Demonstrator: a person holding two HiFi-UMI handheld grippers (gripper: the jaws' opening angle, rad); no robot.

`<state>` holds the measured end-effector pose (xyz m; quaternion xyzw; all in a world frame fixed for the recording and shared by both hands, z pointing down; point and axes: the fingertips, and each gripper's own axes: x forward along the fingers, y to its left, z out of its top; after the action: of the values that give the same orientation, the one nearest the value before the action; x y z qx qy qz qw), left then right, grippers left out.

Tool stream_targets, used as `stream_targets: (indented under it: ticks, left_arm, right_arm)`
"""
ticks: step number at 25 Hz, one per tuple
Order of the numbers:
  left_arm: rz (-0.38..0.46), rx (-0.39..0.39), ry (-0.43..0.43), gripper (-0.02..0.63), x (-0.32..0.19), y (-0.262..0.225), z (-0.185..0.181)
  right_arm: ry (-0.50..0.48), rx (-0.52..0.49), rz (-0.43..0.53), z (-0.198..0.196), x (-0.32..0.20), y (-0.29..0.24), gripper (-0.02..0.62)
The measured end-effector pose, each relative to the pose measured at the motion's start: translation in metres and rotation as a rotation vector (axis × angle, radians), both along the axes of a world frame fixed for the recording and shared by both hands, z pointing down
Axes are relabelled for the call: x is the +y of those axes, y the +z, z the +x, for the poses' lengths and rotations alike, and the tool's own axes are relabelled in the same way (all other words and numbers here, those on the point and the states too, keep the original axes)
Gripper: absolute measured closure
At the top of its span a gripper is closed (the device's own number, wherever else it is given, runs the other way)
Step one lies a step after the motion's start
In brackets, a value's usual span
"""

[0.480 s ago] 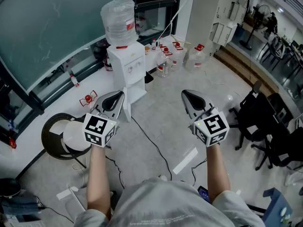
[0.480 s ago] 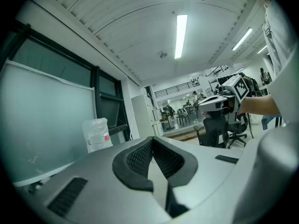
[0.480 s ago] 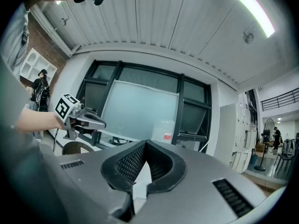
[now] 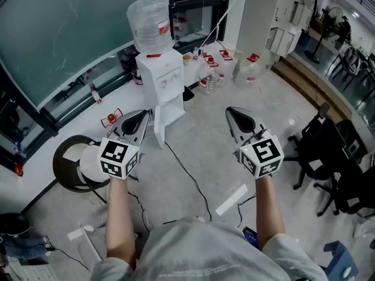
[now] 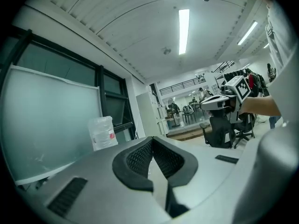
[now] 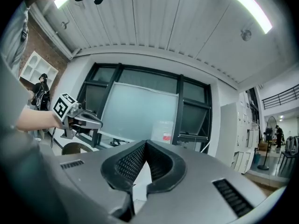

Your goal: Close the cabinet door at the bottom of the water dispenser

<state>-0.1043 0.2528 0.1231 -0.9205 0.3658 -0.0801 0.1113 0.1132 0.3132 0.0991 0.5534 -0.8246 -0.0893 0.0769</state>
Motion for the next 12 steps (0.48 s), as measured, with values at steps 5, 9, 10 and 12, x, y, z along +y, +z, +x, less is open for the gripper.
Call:
stream_targets:
  ticks: [5,9,10,12]
  left_arm:
    - [-0.007,-0.014,-0.042,0.588,0.001,0.008,0.004]
    - [-0.026,-0.021,-0.065,0.588,-0.018,0.019,0.005]
    - [-0.029,-0.019,-0.069,0.588,-0.025,0.02,0.005]
    - [-0.027,-0.011,-0.073,0.588,-0.043,0.022,0.005]
  right_arm:
    - [-0.051,-0.036,-0.04,0.011,-0.007,0.015,0.569]
    - [-0.075,-0.037,-0.052,0.016,-0.025,0.027,0.569]
    - [-0.081,-0.037,-0.053,0.017,-0.031,0.03,0.569]
    - [-0.086,-0.027,-0.051,0.019,-0.048,0.033,0.569]
